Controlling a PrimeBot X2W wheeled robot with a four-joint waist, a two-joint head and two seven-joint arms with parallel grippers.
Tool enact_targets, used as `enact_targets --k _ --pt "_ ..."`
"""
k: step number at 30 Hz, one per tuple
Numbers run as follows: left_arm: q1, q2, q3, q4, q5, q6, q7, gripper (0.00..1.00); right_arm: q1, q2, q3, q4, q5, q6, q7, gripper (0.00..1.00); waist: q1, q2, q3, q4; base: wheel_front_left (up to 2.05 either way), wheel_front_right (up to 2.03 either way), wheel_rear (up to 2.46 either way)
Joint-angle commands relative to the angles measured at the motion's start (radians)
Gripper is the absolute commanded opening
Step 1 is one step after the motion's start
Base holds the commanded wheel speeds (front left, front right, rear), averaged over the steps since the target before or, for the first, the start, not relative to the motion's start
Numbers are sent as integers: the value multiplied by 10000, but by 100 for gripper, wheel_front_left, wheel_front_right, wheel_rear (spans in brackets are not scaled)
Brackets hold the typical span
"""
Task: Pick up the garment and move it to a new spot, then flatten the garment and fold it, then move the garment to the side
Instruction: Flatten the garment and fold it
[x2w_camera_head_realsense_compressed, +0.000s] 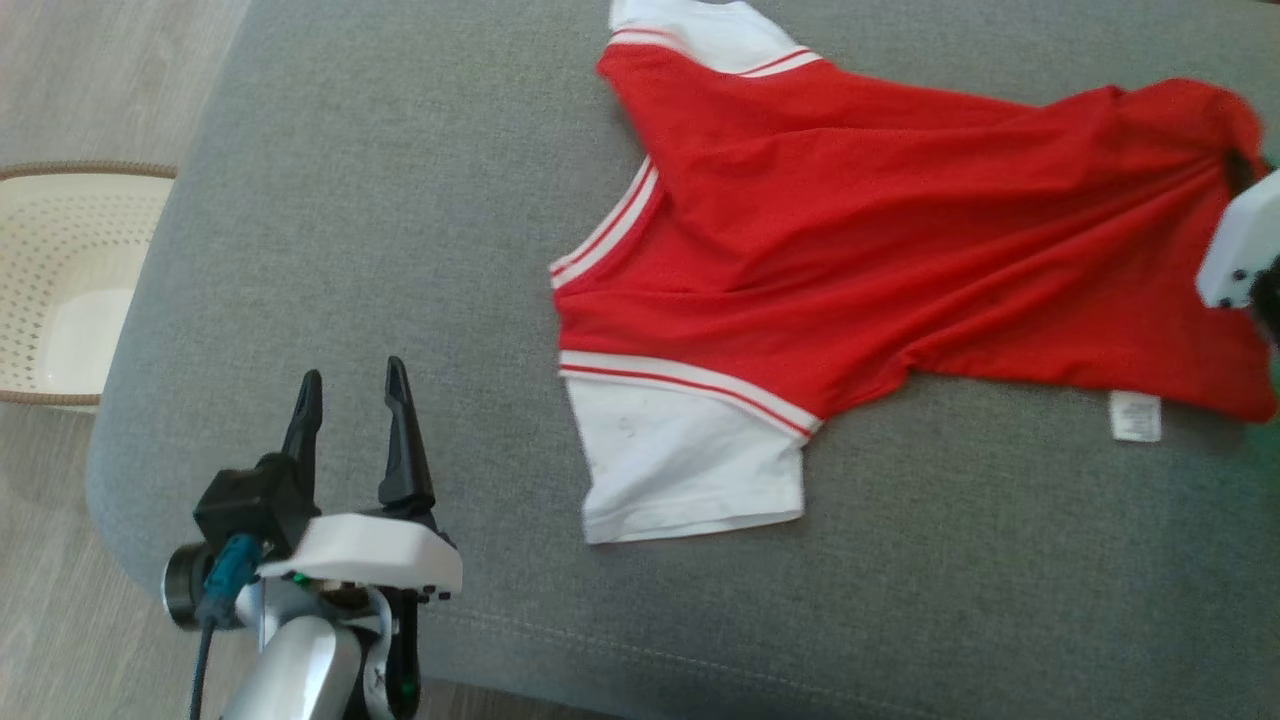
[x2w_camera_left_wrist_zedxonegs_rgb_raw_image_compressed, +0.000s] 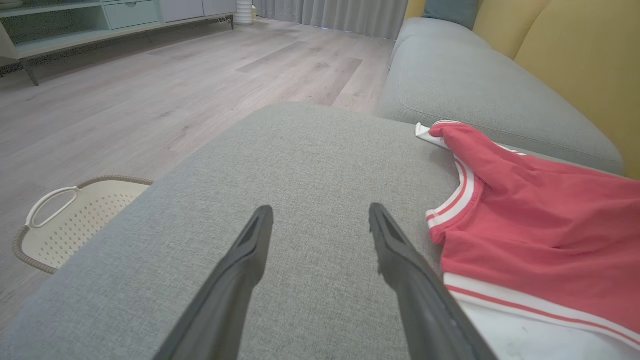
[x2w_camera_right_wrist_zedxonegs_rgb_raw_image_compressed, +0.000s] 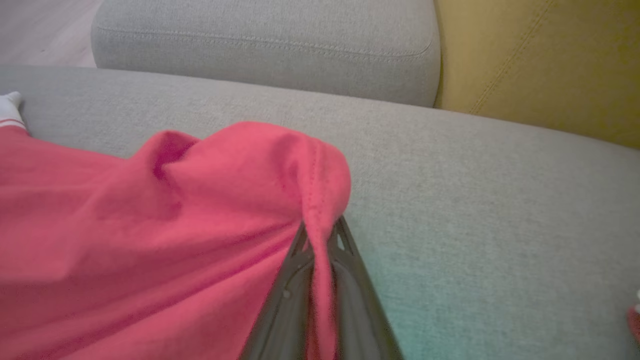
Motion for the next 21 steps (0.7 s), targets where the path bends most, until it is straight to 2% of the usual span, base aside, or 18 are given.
enact_targets --k 1,3,4,5,6,7,15,21 --pt "-386 72 277 -249 119 -62 -105 100 -349 -220 -21 -45 -129 -9 -238 0 -1 0 13 -44 0 0 0" --pt "-440 73 209 -187 134 -124 -106 100 -449 -175 -32 93 -232 -9 -350 0 -1 0 22 -113 0 0 0" --pt "-461 76 183 -162 138 -149 -106 100 -485 -136 -33 134 -263 -9 -445 8 -1 0 21 -164 0 0 0" --pt "-477 79 158 -137 140 -174 -106 100 -504 -91 -13 175 -316 -9 -545 45 -1 0 12 -223 0 0 0" --pt "-490 80 139 -116 137 -194 -106 100 -517 -48 3 222 -372 -9 -647 91 -1 0 -1 -287 0 0 0" --pt "-500 81 111 -95 136 -219 -106 100 -520 1 26 265 -425 -9 -745 100 -1 0 -23 -357 0 0 0" --pt "-586 129 -40 150 133 -328 -22 100 -381 447 321 303 -442 -9 -1292 100 -1 0 -357 -1058 0 0 0" --pt "-528 196 -75 243 93 -379 -1 100 -85 716 797 -282 -169 -9 -1970 100 -1 0 -825 -1703 0 0 0"
